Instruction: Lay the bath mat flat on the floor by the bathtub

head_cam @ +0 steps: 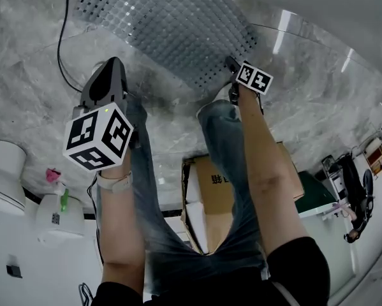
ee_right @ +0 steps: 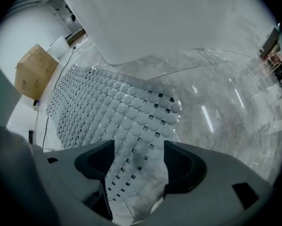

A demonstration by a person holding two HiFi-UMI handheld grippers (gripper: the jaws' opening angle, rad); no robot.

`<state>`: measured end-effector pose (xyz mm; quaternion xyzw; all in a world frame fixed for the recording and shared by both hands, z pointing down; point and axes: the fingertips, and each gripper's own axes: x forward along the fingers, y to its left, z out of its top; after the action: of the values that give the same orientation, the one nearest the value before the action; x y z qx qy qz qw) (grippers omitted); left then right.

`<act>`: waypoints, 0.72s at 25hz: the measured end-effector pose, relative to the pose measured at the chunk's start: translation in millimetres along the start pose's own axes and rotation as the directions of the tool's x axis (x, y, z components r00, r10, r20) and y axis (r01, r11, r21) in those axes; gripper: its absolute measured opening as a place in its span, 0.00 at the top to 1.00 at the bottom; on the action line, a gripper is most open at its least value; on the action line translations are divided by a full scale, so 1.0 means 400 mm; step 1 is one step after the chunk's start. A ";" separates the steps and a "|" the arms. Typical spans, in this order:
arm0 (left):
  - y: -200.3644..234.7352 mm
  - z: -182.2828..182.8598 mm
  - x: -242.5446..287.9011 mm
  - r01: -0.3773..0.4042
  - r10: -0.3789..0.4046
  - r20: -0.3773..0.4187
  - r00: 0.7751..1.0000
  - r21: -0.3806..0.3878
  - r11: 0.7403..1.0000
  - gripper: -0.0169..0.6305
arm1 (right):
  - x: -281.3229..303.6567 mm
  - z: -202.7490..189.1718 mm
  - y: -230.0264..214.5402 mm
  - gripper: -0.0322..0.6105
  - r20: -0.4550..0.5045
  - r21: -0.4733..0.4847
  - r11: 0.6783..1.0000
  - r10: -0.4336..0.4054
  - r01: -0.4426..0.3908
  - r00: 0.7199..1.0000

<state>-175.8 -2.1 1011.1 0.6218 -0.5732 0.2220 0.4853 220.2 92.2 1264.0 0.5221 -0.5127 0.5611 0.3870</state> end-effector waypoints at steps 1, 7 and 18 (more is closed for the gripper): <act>-0.002 0.005 0.000 0.002 -0.002 0.004 1.000 0.006 1.000 0.95 | 0.007 -0.008 -0.003 0.42 -0.008 0.007 1.000 0.000 0.000 1.000; -0.009 0.042 -0.002 0.012 -0.013 0.017 1.000 0.047 0.999 0.95 | 0.059 -0.054 -0.040 0.38 -0.061 0.070 0.997 -0.026 0.030 0.998; -0.005 0.096 -0.029 0.005 -0.007 0.029 1.000 0.061 0.998 0.95 | 0.076 -0.068 -0.036 0.44 -0.097 0.110 0.991 -0.068 0.078 0.993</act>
<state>-187.6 -29.5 984.1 0.6411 -0.5714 0.2289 0.4584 224.4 118.2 1298.4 0.5348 -0.4420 0.5985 0.4004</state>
